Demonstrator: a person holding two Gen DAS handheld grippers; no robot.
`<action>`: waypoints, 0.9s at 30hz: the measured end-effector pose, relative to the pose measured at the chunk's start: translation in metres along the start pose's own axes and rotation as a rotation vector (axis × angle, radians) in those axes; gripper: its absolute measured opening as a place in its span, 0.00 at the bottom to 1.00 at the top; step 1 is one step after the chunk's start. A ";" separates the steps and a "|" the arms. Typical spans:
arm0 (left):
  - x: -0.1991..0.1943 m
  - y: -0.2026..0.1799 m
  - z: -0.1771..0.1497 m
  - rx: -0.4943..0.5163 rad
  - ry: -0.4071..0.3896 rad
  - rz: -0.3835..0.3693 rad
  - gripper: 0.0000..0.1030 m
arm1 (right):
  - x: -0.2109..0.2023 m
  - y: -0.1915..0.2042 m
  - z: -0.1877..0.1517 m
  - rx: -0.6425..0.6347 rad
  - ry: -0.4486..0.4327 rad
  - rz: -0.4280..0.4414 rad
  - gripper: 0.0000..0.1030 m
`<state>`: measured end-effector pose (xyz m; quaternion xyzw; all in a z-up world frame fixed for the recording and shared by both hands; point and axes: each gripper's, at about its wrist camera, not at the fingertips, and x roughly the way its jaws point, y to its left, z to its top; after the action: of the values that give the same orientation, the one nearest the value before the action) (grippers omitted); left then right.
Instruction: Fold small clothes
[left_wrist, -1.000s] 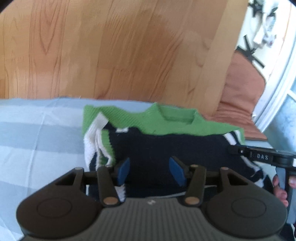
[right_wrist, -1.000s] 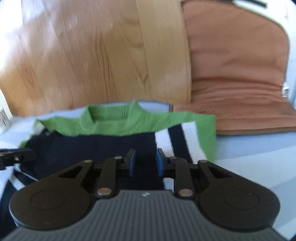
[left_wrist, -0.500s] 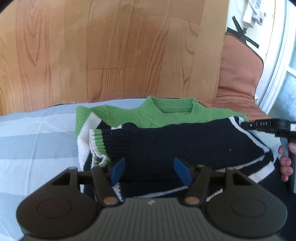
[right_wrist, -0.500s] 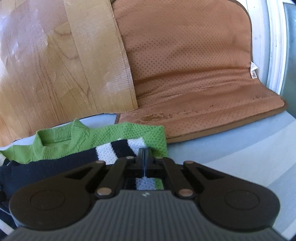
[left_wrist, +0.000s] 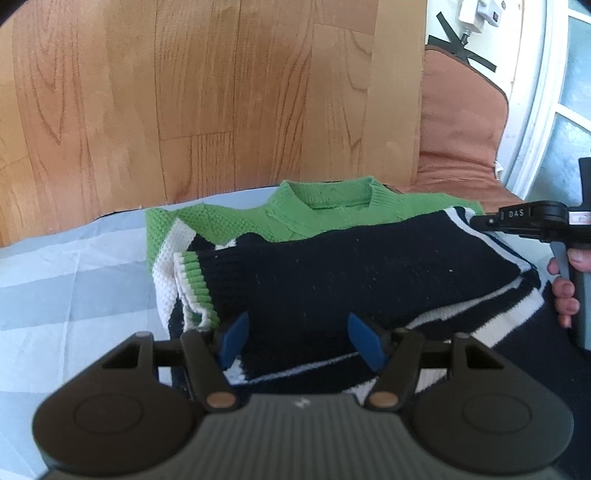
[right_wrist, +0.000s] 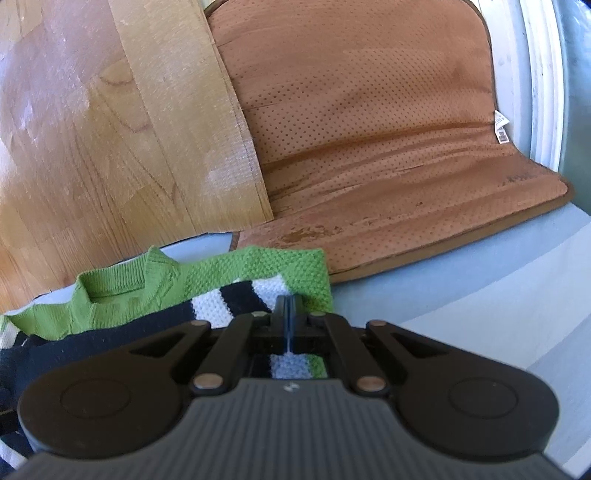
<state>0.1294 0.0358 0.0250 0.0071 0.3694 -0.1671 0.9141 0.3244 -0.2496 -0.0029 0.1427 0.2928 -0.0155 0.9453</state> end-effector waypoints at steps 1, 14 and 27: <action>-0.001 0.002 0.000 -0.008 -0.001 -0.011 0.59 | 0.000 -0.001 0.000 0.005 -0.001 0.003 0.01; -0.017 0.081 -0.004 -0.497 -0.081 -0.195 0.50 | -0.002 -0.011 0.000 0.076 0.001 0.071 0.05; -0.012 0.084 0.000 -0.561 -0.027 -0.144 0.04 | -0.002 -0.013 0.001 0.100 0.001 0.087 0.05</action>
<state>0.1477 0.1182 0.0237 -0.2743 0.3886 -0.1231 0.8710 0.3219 -0.2626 -0.0045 0.2022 0.2859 0.0111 0.9366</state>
